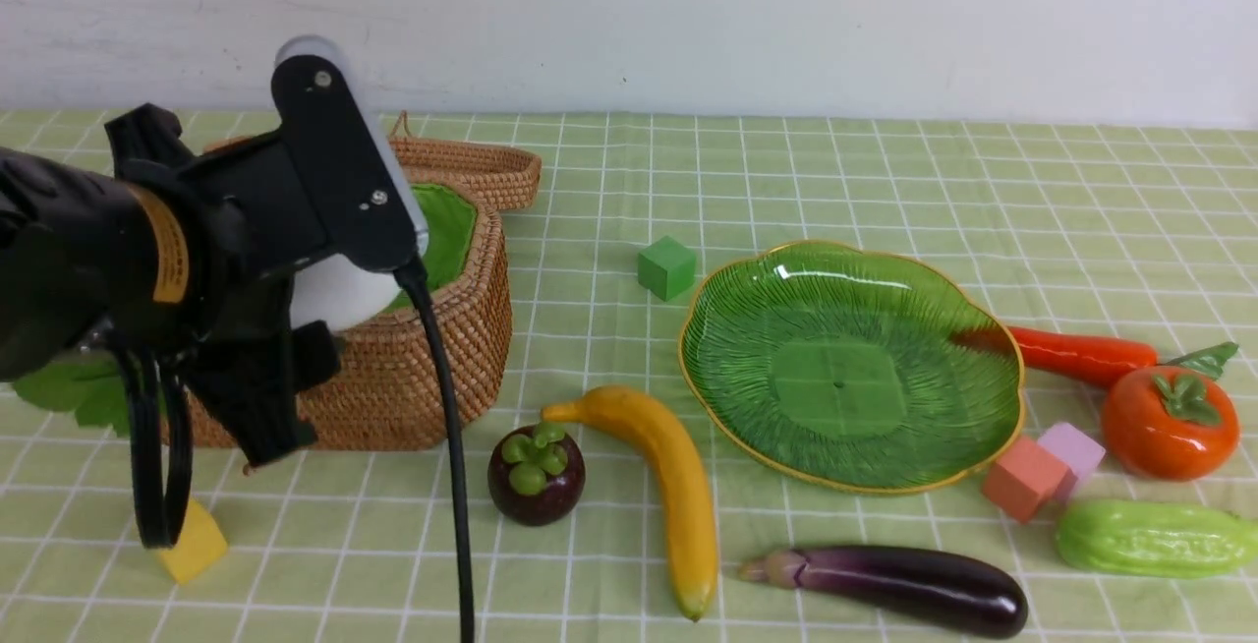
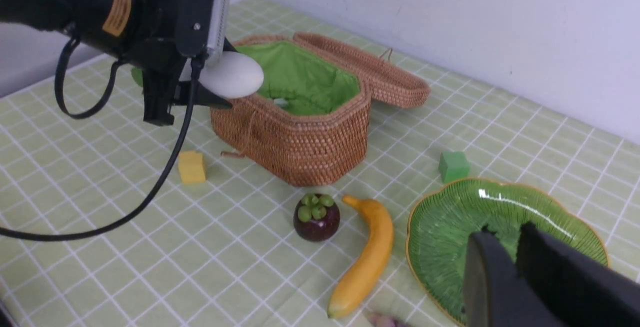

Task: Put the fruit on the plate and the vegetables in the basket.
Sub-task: Take a daikon with your left arm and place it on the basket on the left.

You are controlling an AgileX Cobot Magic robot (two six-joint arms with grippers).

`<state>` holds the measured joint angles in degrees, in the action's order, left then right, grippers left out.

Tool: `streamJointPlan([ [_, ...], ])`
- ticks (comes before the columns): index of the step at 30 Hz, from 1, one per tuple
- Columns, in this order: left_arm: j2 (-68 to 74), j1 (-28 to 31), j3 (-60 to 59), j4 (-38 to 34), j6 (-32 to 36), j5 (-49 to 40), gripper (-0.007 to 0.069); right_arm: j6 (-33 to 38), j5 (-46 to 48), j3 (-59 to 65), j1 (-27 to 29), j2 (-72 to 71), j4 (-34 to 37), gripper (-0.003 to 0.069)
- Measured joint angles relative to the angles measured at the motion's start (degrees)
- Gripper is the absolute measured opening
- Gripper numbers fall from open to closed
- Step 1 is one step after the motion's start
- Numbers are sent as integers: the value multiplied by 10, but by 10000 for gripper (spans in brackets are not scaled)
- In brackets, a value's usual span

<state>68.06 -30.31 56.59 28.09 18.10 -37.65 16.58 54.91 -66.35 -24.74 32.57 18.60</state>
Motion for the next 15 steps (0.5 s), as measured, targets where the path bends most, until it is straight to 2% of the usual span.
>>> streamJointPlan([
  [10, 22, 10, 0, 74, -28, 84, 483, 0, -29, 0, 0, 0, 9, 104],
  [15, 77, 73, 0, 105, -30, 149, 483, 0, -24, 0, 0, 0, 9, 107],
])
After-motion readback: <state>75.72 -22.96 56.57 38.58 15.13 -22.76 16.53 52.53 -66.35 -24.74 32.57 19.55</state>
